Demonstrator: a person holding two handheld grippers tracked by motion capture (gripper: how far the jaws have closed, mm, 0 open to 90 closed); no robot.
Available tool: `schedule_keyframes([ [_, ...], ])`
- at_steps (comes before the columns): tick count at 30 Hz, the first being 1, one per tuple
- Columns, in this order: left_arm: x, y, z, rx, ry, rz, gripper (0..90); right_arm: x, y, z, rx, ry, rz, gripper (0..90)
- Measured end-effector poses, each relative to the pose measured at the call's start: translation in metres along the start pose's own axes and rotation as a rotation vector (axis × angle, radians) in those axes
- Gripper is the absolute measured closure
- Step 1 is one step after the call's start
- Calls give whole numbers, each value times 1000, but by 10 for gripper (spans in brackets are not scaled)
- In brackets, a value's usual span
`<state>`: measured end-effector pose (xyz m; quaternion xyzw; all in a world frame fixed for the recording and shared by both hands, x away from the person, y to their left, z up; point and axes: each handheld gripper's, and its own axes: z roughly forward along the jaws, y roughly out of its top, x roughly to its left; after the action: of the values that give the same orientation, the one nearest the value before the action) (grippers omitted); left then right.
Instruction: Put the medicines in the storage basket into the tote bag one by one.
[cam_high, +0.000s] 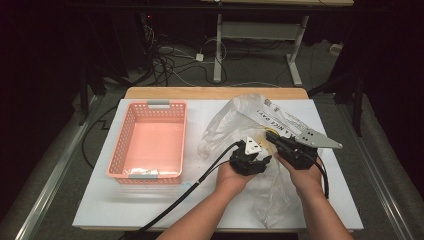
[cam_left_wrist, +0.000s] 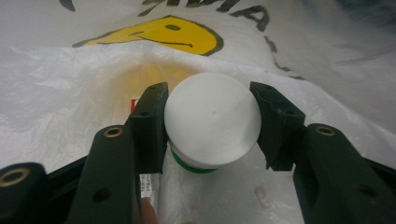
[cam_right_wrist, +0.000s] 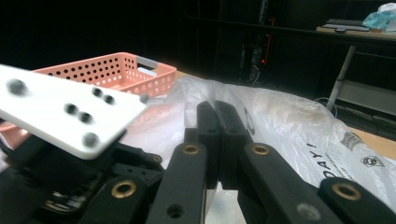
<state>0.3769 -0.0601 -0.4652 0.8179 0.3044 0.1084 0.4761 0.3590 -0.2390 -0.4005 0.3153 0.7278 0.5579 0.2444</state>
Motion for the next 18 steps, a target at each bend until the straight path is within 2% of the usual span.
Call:
schedule_keyframes([
  [6,2,-6,10,27,0,-2,487,0,0,-1,-4,-4,-2,900],
  [11,2,-7,14,15,2,-10,486,0,1,-2,-9,-4,1,900],
  [18,3,-5,16,29,-3,-21,464,0,0,-1,-6,1,-4,900],
])
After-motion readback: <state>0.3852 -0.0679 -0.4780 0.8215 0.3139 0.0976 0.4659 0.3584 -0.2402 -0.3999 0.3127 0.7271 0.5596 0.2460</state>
